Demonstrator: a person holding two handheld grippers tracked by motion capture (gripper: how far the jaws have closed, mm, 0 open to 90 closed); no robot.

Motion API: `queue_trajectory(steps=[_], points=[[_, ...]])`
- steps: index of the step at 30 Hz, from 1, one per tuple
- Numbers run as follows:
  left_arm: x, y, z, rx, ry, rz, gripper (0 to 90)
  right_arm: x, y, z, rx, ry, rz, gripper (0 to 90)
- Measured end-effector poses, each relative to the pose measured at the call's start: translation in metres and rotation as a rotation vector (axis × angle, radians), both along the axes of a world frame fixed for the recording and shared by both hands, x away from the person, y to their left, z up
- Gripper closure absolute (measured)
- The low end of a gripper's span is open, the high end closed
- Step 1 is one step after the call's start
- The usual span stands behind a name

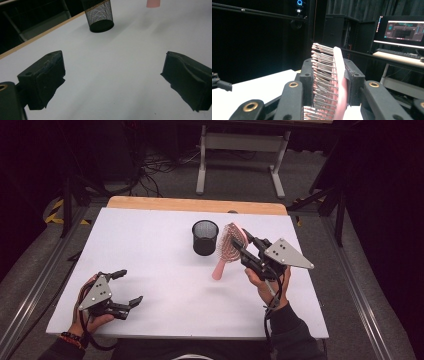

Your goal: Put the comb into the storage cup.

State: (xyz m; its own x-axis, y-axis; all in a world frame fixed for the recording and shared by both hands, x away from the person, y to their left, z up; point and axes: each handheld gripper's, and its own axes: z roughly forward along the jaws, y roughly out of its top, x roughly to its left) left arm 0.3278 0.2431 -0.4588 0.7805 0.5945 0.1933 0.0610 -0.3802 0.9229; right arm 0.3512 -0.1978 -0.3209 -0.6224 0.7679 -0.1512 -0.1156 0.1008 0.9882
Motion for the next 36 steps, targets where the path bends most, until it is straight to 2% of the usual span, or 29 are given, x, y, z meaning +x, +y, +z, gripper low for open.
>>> queue_trajectory(steps=[11, 19, 36], points=[[-0.002, 0.006, -0.002, -0.009, 0.008, 0.015, 5.2, 0.004, 0.007, 0.021, -0.011, -0.031, 0.000, 65.6], [-0.002, 0.006, -0.002, -0.001, 0.014, 0.001, 5.6, 0.009, 0.015, 0.033, -0.020, -0.050, -0.006, 65.7], [-0.002, 0.005, -0.001, 0.008, 0.010, -0.005, 5.7, 0.018, 0.020, 0.052, 0.002, -0.080, -0.042, 65.7]])
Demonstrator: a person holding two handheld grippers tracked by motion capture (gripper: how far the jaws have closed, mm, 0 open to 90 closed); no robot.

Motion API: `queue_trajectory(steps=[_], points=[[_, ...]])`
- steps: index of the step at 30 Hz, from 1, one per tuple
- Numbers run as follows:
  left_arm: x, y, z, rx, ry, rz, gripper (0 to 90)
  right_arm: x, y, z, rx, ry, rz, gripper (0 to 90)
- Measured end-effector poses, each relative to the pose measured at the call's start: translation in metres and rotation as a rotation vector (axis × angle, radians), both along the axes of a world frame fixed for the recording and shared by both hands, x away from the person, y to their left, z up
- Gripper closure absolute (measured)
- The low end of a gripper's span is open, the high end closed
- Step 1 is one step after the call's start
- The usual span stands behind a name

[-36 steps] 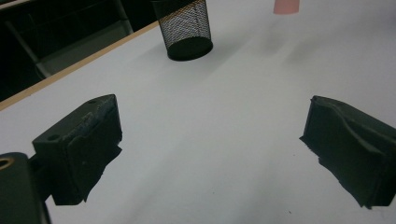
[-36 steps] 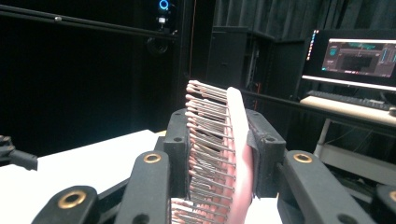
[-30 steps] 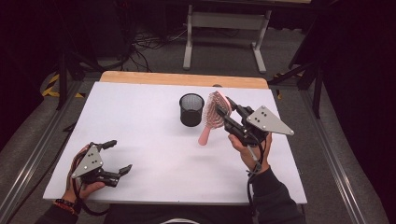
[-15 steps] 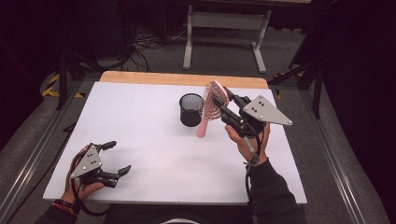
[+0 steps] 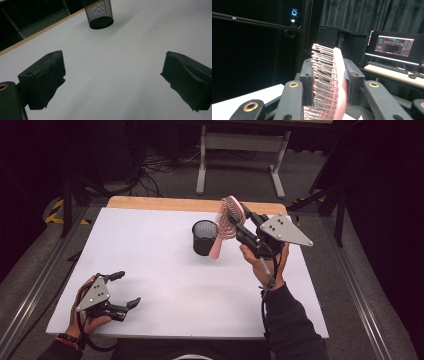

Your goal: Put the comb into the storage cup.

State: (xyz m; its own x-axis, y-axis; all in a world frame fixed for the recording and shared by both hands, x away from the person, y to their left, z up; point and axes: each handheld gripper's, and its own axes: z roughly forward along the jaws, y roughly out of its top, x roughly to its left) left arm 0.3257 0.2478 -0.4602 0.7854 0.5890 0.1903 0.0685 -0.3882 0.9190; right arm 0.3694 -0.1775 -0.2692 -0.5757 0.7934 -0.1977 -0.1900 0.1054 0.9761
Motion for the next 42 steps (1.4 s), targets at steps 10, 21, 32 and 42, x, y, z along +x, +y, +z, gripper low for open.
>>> queue_trajectory(steps=[10, 21, 32, 42], points=[[0.000, 0.000, 0.001, -0.006, -0.003, -0.004, 5.7, 0.007, 0.003, 0.005, -0.005, -0.006, -0.012, 65.7], [0.000, -0.001, 0.000, -0.004, -0.001, -0.005, 5.8, 0.013, 0.004, 0.005, -0.006, -0.007, -0.020, 65.7], [0.000, -0.001, 0.000, -0.005, 0.004, -0.004, 5.8, 0.020, 0.006, 0.008, -0.001, -0.017, -0.035, 65.7], [0.000, -0.001, -0.001, -0.005, 0.004, -0.003, 5.9, 0.027, 0.007, 0.010, -0.005, -0.020, -0.055, 65.7]])
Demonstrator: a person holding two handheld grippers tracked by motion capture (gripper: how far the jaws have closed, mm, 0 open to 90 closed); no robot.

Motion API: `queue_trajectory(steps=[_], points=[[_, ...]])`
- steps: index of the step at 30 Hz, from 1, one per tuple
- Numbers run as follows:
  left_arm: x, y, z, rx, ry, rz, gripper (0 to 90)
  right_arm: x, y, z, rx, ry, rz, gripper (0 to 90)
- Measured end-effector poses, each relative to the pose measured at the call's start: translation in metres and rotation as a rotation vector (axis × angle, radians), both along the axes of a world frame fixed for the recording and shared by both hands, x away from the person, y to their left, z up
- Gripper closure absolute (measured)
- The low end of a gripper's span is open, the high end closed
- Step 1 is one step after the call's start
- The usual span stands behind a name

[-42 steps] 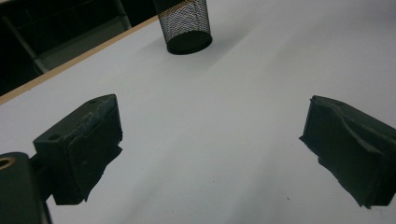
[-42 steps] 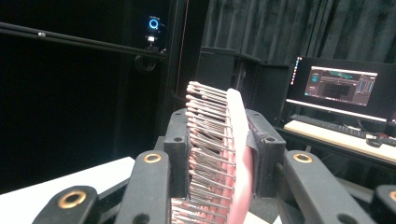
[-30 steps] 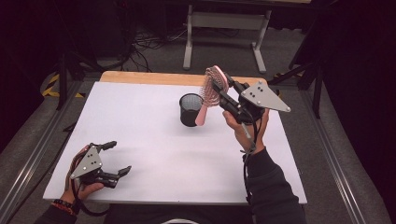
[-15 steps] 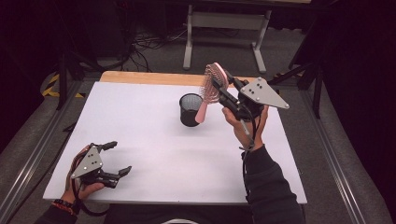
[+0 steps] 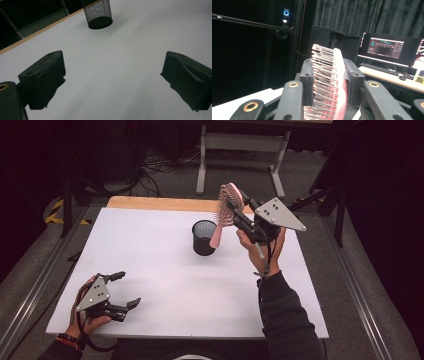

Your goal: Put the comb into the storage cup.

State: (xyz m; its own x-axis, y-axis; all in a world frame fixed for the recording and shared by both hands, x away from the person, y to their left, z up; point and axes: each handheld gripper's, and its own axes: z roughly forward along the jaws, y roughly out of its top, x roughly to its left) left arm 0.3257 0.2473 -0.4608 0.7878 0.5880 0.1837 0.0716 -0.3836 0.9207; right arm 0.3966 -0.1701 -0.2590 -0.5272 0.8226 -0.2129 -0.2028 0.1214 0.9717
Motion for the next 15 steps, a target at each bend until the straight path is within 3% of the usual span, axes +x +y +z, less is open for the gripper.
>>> queue_trajectory(steps=[15], points=[[0.000, 0.000, 0.000, 0.005, -0.006, 0.002, 5.7, 0.013, 0.001, 0.004, -0.005, 0.008, -0.016, 65.8]])
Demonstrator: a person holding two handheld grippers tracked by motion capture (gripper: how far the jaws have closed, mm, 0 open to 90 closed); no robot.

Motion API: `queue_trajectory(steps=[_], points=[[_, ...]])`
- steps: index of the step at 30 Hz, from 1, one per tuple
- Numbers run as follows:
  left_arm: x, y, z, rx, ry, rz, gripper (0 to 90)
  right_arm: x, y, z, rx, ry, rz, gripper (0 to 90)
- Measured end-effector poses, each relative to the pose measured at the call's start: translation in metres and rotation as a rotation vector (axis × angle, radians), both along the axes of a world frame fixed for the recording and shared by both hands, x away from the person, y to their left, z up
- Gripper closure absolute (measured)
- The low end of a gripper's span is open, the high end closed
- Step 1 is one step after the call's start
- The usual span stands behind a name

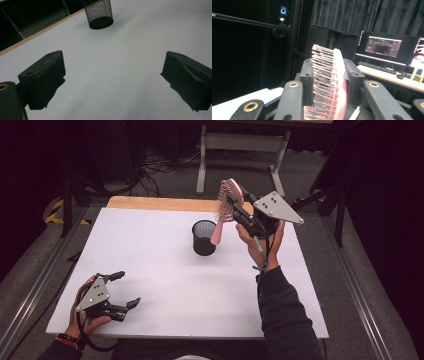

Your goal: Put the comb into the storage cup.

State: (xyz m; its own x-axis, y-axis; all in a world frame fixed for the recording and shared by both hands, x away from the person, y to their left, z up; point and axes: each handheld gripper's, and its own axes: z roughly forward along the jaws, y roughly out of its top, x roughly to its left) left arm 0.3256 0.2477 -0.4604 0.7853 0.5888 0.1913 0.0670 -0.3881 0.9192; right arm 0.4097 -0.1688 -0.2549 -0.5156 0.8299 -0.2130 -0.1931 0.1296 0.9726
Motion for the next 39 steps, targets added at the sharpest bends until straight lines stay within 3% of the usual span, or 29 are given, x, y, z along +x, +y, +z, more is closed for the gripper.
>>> queue_trajectory(steps=[12, 39], points=[[-0.001, 0.000, 0.001, -0.004, -0.002, -0.003, 5.7, 0.011, 0.009, 0.002, -0.015, -0.014, -0.016, 65.8], [0.001, 0.001, 0.000, -0.019, 0.010, -0.015, 5.6, 0.034, 0.039, 0.003, -0.025, 0.006, -0.027, 65.8]])
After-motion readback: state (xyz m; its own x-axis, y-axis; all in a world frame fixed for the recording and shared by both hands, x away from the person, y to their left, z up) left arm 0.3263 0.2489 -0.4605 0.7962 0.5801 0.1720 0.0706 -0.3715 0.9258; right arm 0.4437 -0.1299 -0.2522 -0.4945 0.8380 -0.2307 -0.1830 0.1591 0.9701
